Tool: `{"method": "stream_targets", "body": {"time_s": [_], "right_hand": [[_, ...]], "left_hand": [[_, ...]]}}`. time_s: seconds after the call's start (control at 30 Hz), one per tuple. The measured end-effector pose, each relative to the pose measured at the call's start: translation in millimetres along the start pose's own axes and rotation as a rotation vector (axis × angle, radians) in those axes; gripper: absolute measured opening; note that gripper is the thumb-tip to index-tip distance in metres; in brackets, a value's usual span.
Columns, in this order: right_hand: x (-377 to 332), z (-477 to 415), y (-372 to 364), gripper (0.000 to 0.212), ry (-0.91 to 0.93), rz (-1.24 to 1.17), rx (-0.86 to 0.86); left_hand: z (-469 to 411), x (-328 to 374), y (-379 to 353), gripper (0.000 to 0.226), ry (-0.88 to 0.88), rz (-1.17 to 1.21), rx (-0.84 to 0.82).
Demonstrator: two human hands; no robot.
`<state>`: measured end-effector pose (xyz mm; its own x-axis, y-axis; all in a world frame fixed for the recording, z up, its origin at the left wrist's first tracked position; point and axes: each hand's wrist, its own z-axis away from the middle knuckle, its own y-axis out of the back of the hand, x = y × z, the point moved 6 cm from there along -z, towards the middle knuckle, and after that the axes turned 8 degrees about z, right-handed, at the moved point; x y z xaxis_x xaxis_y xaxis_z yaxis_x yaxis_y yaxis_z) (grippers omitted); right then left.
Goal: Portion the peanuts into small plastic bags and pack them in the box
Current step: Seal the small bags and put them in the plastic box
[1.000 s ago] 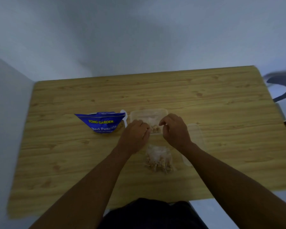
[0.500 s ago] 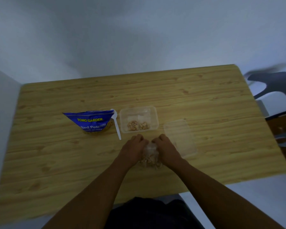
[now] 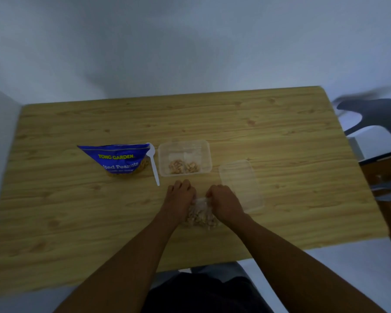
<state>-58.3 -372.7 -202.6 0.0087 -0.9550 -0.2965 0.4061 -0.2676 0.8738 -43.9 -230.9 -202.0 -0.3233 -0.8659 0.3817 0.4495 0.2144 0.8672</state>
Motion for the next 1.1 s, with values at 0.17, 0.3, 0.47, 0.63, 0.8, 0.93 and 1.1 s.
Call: {"method": "stream_targets", "body": {"time_s": [0.17, 0.3, 0.47, 0.63, 0.8, 0.93, 1.1], "right_hand": [[-4.9, -2.0, 5.0, 0.016, 0.042, 0.122, -0.021], [-11.2, -1.8, 15.5, 0.013, 0.095, 0.002, -0.047], [-12.5, 4.0, 40.4, 0.021, 0.056, -0.268, -0.13], [-18.1, 3.1, 54.5, 0.02, 0.029, -0.322, -0.147], [-28.4, -0.6, 76.1, 0.022, 0.07, -0.427, -0.211], [-28.6, -15.6, 108.3, 0.019, 0.096, -0.483, -0.131], [-26.2, -40.7, 138.0, 0.008, 0.092, -0.549, -0.015]], "left_hand": [[9.1, -1.9, 13.7, 0.016, 0.008, 0.147, -0.075], [27.5, -17.2, 32.1, 0.014, -0.017, 0.603, -0.017], [40.3, -32.1, 55.5, 0.023, -0.006, 0.699, 0.068], [43.5, -38.4, 62.1, 0.025, 0.147, 0.779, 0.049], [40.6, -36.0, 85.9, 0.015, 0.077, 0.737, 0.099], [28.0, -38.2, 120.0, 0.014, 0.05, 0.676, 0.12], [2.1, -40.3, 154.9, 0.021, 0.046, 0.649, 0.179]]}}
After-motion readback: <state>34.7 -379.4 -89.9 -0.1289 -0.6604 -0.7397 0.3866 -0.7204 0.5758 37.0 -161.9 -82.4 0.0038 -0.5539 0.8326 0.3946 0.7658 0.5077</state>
